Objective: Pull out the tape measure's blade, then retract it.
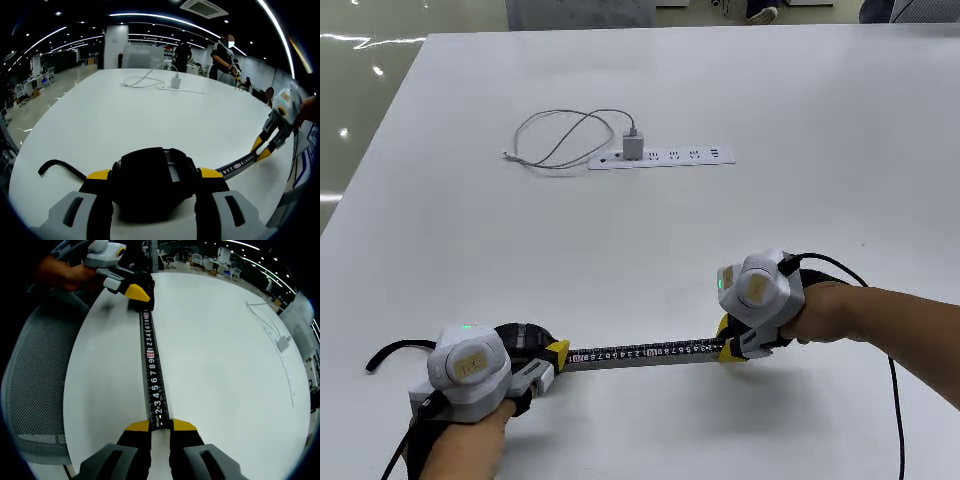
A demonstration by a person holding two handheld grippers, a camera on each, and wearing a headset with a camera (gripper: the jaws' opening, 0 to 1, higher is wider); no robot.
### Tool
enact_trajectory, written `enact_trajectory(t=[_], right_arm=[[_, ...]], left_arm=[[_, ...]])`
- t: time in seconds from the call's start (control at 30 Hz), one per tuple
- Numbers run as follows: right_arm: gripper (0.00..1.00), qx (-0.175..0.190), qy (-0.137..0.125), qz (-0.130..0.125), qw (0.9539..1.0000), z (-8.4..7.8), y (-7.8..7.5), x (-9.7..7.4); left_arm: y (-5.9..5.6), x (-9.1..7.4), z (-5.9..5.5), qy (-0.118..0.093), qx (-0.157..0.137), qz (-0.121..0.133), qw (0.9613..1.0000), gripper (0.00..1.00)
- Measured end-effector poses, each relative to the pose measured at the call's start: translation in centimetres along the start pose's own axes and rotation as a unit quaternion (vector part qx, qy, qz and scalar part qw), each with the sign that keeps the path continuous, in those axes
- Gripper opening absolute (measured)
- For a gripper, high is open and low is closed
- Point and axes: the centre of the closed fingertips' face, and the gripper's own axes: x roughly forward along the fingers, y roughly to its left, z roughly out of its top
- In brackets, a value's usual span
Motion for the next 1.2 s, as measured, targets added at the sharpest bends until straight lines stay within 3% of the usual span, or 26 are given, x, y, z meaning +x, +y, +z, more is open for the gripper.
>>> enact_trajectory(t=[0.73, 1.2], right_arm=[[0.09, 0.009, -0.005, -0.003, 0.9999, 0.68, -0.04, 0.26], [0.09, 0.008, 0.000, -0.005, 1.0000, 1.03, -0.04, 0.39]], left_arm=[[0.01, 0.01, -0.04, 0.013, -0.002, -0.003, 0.9999, 0.62], [-0.01, 0.06, -0.06, 0.009, -0.001, -0.007, 0.9999, 0.63]])
